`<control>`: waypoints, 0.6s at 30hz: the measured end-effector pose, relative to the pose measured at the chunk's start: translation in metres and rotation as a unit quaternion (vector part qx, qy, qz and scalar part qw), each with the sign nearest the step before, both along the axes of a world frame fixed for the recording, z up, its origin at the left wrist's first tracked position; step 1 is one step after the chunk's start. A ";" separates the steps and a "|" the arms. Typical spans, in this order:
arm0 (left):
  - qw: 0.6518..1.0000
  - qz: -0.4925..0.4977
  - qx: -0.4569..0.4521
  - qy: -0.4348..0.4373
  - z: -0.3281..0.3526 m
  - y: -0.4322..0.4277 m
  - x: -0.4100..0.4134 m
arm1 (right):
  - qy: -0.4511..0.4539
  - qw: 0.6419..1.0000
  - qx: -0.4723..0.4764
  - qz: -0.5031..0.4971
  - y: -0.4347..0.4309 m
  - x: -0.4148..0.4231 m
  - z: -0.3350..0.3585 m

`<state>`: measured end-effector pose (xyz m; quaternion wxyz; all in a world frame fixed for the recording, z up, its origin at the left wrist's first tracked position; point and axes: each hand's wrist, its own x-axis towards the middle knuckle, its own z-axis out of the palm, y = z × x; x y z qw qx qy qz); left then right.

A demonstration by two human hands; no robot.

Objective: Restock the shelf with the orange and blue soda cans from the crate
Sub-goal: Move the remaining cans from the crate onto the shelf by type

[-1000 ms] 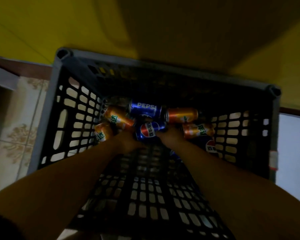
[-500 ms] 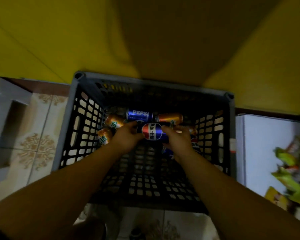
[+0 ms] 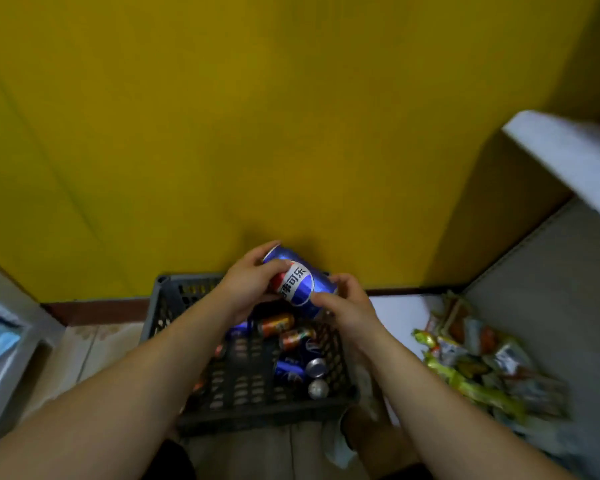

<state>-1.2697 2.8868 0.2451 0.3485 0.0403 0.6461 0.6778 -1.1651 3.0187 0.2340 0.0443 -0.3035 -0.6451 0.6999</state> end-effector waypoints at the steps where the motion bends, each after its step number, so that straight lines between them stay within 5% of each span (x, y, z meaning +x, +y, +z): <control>1: 0.999 -0.023 0.002 0.036 0.022 0.005 0.008 | 0.005 0.999 0.031 0.020 0.003 0.011 0.019; 8: 0.954 -0.159 0.021 0.253 0.143 0.056 0.089 | 0.052 0.983 0.173 0.016 0.027 0.106 0.124; 18: 0.898 -0.343 0.112 0.252 0.204 0.143 0.221 | 0.057 0.925 0.310 -0.214 0.070 0.272 0.202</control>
